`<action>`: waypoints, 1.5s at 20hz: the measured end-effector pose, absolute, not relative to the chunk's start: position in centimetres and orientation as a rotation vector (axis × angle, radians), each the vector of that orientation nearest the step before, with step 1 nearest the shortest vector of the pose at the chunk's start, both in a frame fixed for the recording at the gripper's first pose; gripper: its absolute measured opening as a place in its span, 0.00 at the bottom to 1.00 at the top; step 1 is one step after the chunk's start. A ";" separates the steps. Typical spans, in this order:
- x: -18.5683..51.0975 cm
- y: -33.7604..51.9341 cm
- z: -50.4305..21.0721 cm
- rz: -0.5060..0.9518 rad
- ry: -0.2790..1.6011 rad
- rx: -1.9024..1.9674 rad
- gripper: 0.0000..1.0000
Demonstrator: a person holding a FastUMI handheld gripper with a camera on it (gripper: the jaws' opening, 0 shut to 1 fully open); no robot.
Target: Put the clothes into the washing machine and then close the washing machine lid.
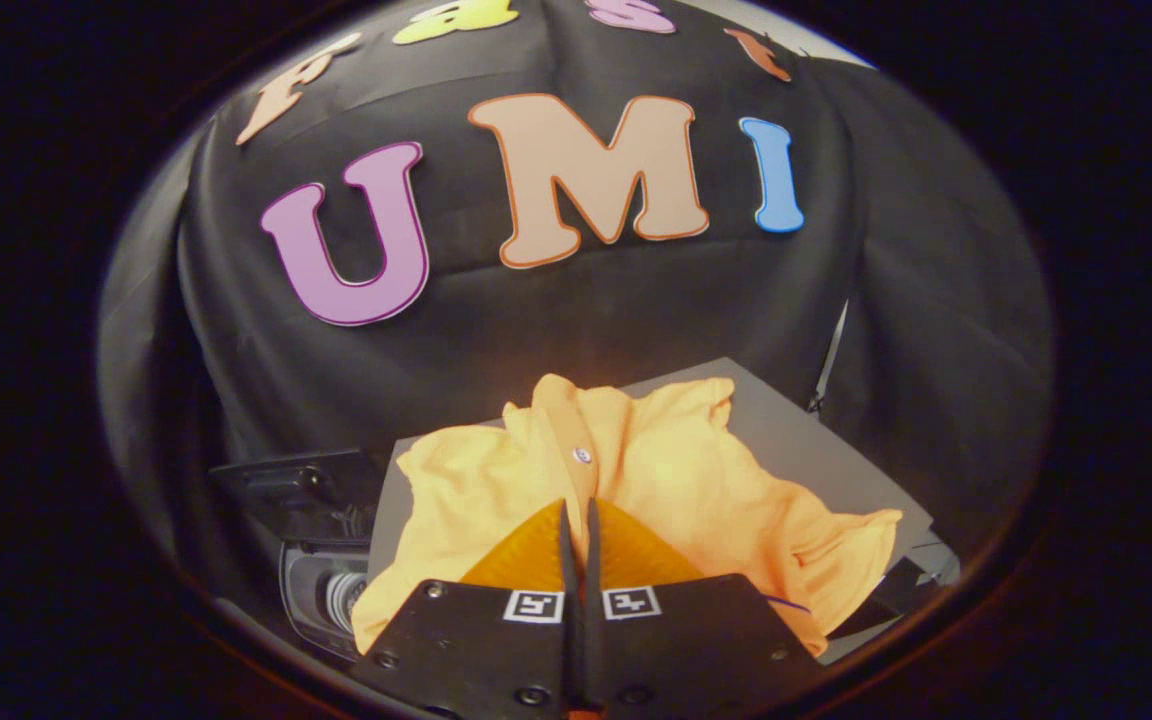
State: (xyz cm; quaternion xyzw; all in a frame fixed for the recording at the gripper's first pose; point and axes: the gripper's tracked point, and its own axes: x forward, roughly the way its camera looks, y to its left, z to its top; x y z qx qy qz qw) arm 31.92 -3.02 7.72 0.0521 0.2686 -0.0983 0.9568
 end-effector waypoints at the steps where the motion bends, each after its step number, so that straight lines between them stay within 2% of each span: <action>1: 31.8 -2.6 8.9 -0.199 0.518 0.118 0.00; 4: 30.9 -1.6 12.2 -0.181 0.468 0.125 0.00; 14: 31.3 9.7 14.8 -0.047 0.377 0.126 0.00; 21: 32.0 18.7 12.4 0.070 0.396 0.141 0.00; 30: 32.7 26.3 8.8 0.159 0.367 0.176 0.00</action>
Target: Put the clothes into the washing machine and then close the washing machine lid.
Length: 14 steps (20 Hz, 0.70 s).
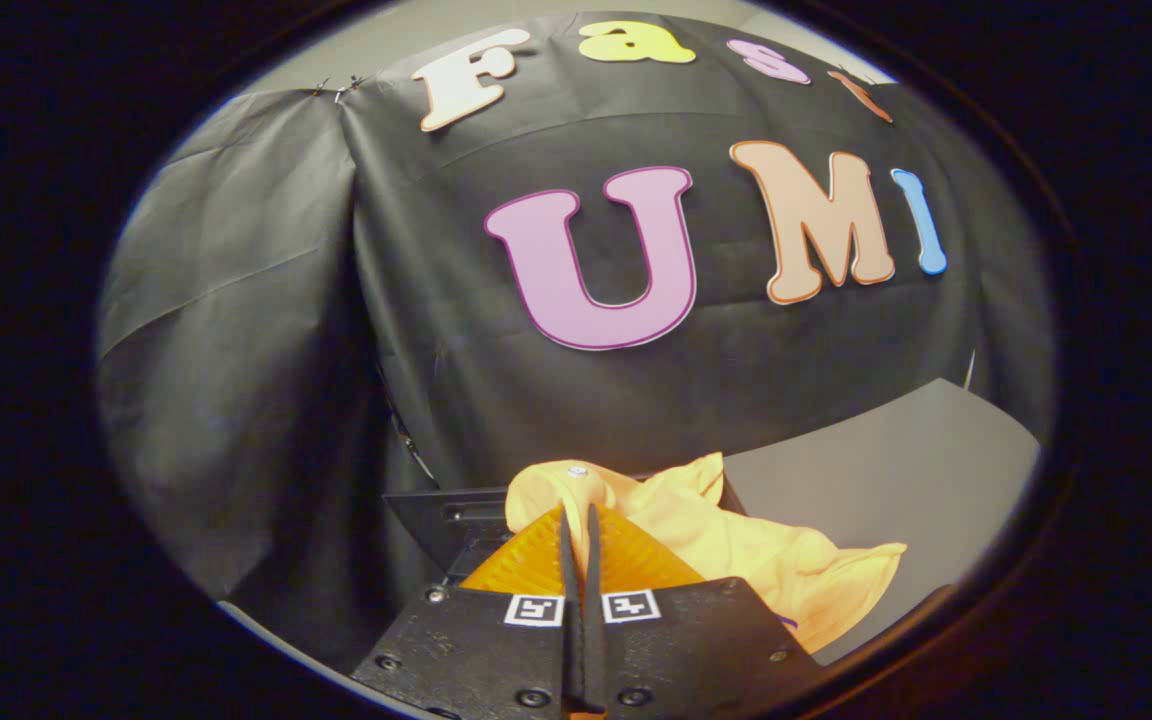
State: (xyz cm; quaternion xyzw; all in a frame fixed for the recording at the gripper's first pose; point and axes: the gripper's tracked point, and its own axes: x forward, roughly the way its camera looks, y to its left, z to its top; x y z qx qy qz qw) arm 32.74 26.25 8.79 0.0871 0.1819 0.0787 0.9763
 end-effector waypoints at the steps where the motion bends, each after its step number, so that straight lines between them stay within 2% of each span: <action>1: 32.7 26.9 8.3 0.170 0.366 0.165 0.00; 14: 32.5 33.7 -5.9 0.257 0.523 0.211 0.00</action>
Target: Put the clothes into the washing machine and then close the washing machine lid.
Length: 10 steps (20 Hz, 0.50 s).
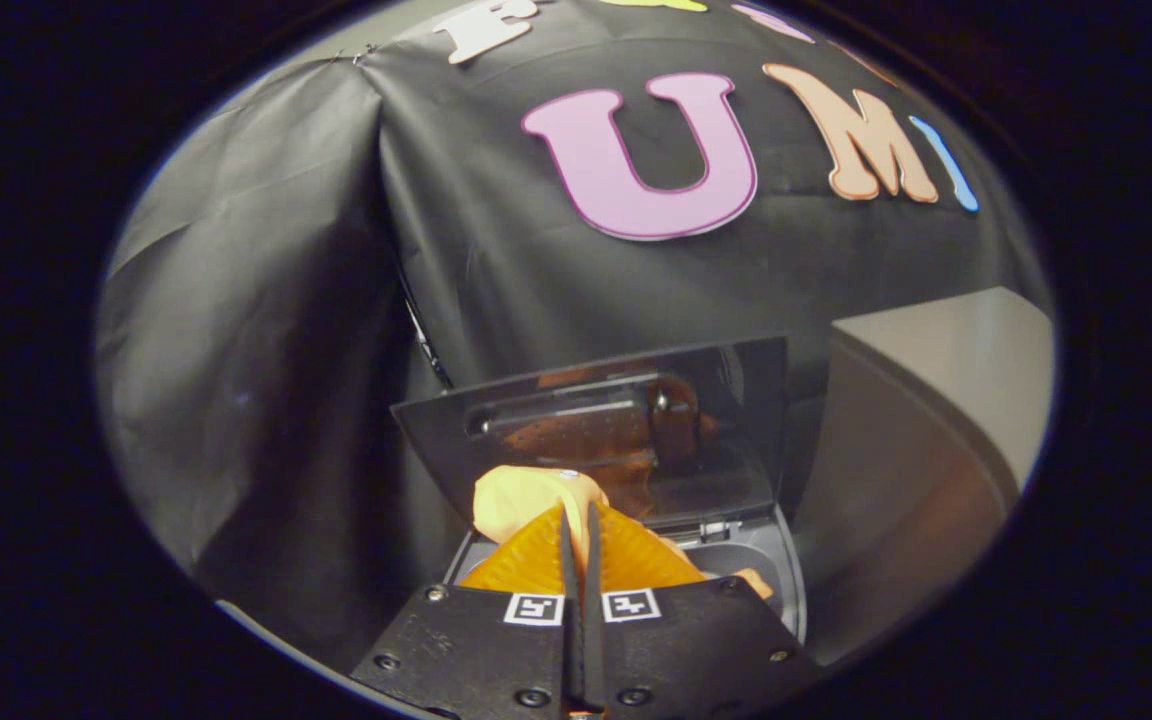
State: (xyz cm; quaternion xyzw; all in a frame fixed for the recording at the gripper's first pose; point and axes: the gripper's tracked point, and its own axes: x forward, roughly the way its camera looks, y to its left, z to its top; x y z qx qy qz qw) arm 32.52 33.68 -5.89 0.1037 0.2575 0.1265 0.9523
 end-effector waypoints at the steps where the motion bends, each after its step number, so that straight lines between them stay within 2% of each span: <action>1: 32.4 33.9 -7.2 0.257 0.537 0.210 0.00; 10: 31.5 34.5 -18.3 0.250 0.678 0.168 0.00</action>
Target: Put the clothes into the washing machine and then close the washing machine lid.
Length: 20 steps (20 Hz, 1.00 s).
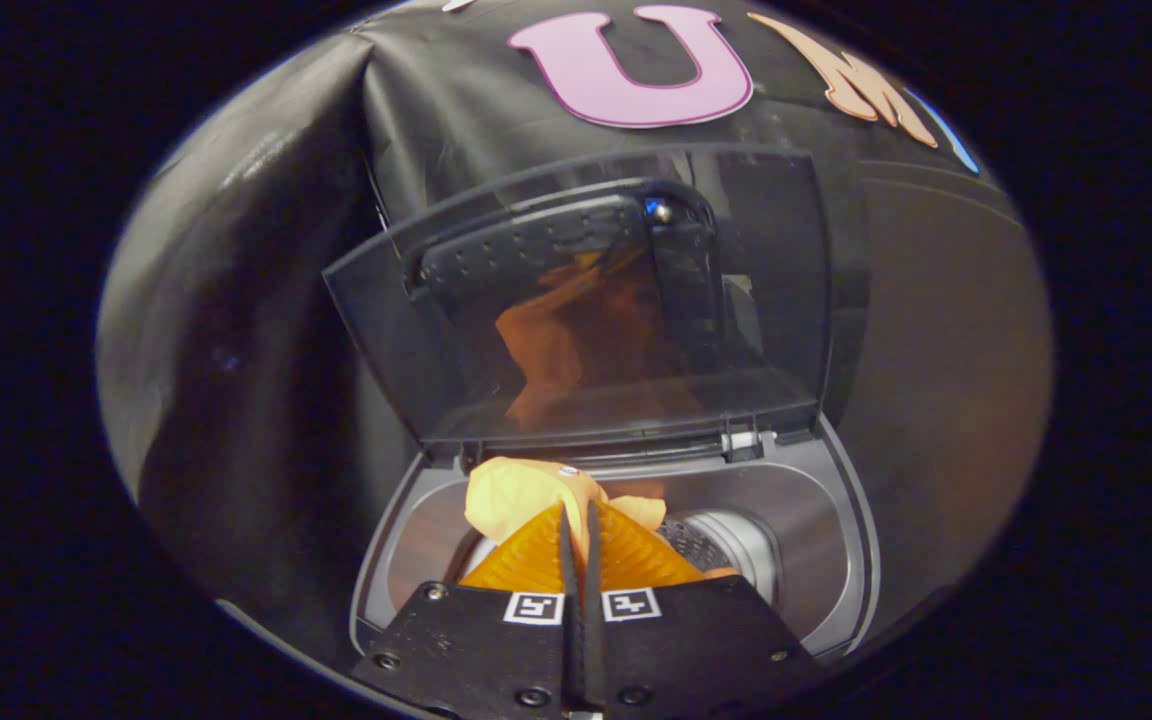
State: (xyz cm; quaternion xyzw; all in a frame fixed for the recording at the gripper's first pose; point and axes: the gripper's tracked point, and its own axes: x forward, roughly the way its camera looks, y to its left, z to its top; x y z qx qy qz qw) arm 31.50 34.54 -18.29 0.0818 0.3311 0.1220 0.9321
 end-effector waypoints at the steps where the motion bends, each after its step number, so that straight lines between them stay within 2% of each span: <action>1: 31.5 34.5 -19.1 0.240 0.684 0.173 0.00; 10: 31.2 34.6 -24.8 0.194 0.787 0.130 0.01; 12: 30.7 34.3 -24.7 0.186 0.795 0.116 0.06; 20: 30.5 32.9 -19.8 0.143 0.731 0.200 0.87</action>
